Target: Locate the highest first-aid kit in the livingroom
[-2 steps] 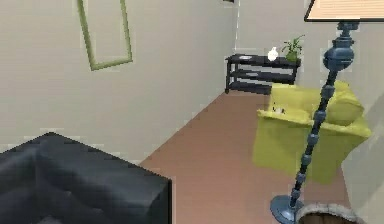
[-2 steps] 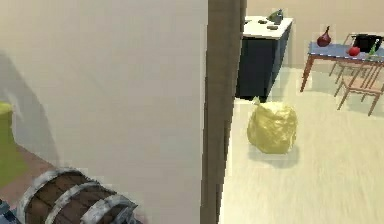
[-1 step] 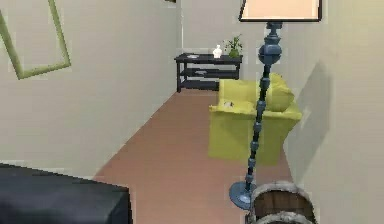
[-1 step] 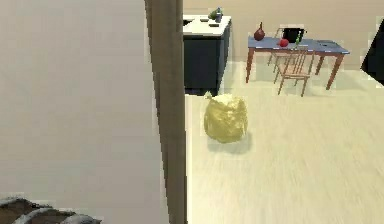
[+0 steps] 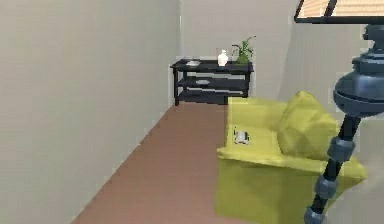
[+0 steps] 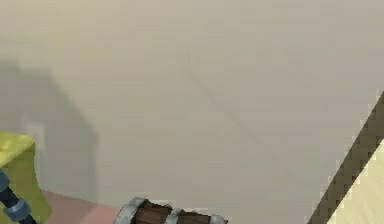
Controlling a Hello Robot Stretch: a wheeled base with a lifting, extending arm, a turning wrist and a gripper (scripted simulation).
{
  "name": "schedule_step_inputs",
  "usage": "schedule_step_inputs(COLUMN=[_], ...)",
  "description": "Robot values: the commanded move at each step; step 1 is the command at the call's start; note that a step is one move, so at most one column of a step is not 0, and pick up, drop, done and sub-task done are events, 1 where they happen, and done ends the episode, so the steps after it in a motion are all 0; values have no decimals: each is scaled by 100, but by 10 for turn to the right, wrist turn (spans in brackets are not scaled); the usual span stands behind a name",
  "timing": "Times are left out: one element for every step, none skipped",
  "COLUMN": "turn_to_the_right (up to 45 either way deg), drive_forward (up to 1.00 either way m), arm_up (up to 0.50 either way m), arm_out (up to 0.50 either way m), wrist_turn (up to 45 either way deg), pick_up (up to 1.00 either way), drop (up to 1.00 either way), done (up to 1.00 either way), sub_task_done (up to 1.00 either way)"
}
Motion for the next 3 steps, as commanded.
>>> schedule_step_inputs(turn_to_the_right=[-30, 0, -150], drive_forward=[0, 100, 0], arm_up=[0, 0, 0], arm_out=[0, 0, 0], wrist_turn=[0, 0, 0], pick_up=[0, 0, 0], drop=[0, 0, 0], done=[0, 0, 0], sub_task_done=[0, 0, 0])
